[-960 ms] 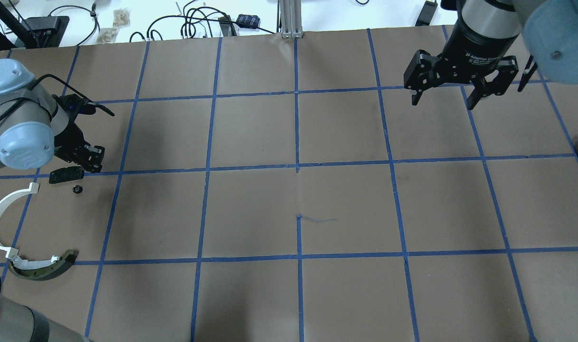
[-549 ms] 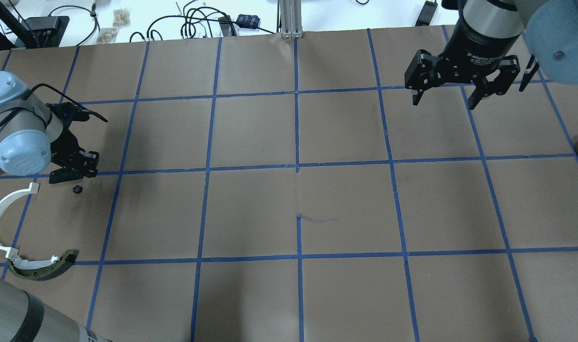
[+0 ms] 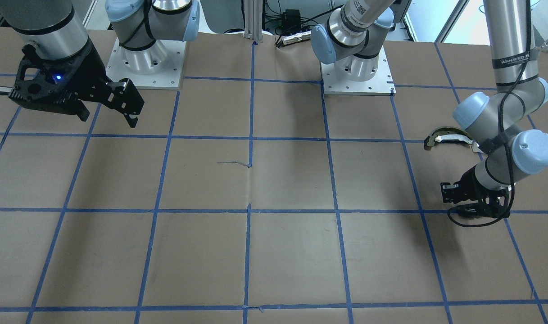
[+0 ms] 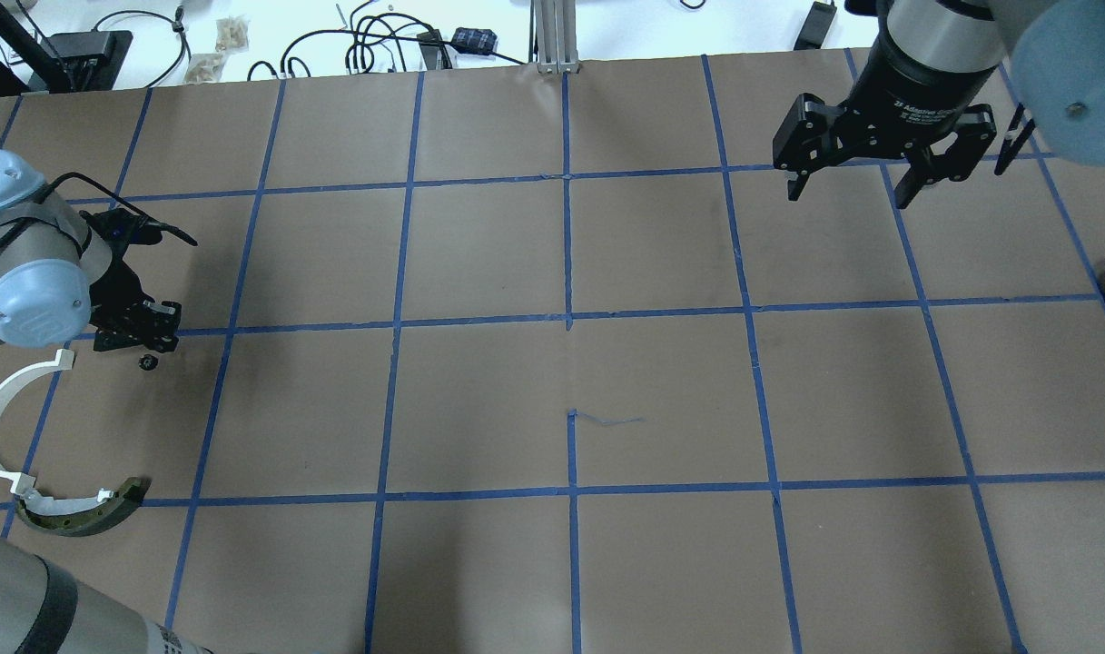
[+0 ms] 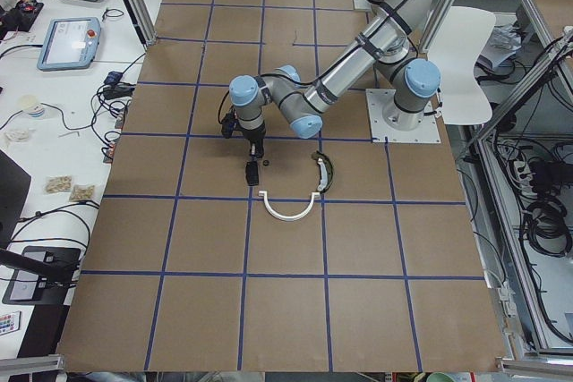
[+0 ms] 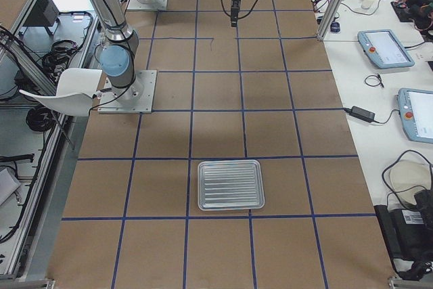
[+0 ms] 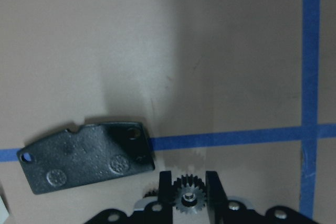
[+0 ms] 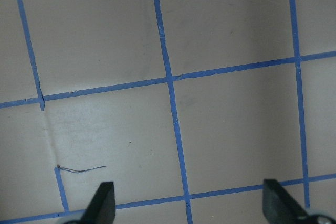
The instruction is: Place bearing gear from tray to pile
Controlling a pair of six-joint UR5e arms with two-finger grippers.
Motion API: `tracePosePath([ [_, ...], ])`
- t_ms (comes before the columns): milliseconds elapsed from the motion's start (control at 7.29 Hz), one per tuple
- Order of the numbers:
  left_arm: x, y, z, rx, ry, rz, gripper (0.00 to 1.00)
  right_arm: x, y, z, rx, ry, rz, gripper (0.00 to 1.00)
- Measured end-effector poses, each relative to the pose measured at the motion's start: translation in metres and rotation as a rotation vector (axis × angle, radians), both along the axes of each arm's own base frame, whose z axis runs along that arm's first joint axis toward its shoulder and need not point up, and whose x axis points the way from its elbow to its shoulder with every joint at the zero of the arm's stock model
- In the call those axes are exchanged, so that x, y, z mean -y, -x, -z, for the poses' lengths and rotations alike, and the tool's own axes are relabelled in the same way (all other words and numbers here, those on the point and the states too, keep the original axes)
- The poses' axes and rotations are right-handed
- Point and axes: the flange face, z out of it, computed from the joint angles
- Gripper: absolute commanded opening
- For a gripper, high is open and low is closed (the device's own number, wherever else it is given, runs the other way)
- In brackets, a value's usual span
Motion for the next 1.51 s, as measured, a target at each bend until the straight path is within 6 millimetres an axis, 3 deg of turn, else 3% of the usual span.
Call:
tracePosePath([
  [137, -0.002, -0.001, 0.001, 0.0, -0.003, -0.001, 0.03, -0.006, -0.001, 0.0, 0.004, -0.028, -0.002, 1.0],
  [274, -0.003, -0.001, 0.002, -0.001, -0.007, -0.002, 0.51, -0.013, -0.001, 0.002, 0.009, -0.074, -0.009, 1.0],
  [823, 0.0, 0.003, -0.004, -0.003, 0.0, 0.005, 0.63, -0.018, -0.002, -0.001, 0.007, -0.098, -0.067, 1.0],
  [960, 0.001, 0.011, -0.014, -0.005, 0.003, 0.012, 0.65, -0.019, -0.002, -0.002, 0.005, -0.094, -0.07, 1.0],
  [1097, 0.003, 0.032, -0.038, -0.008, 0.002, 0.021, 0.66, -0.018, -0.002, -0.003, 0.002, -0.089, -0.072, 1.0],
  [1371, 0.009, 0.106, -0.114, -0.004, -0.007, -0.033, 0.8, -0.018, -0.002, -0.003, -0.001, -0.083, -0.072, 1.0],
  [1509, 0.012, 0.153, -0.154, 0.006, 0.005, -0.063, 1.0, -0.018, -0.002, -0.004, -0.001, -0.078, -0.073, 1.0],
])
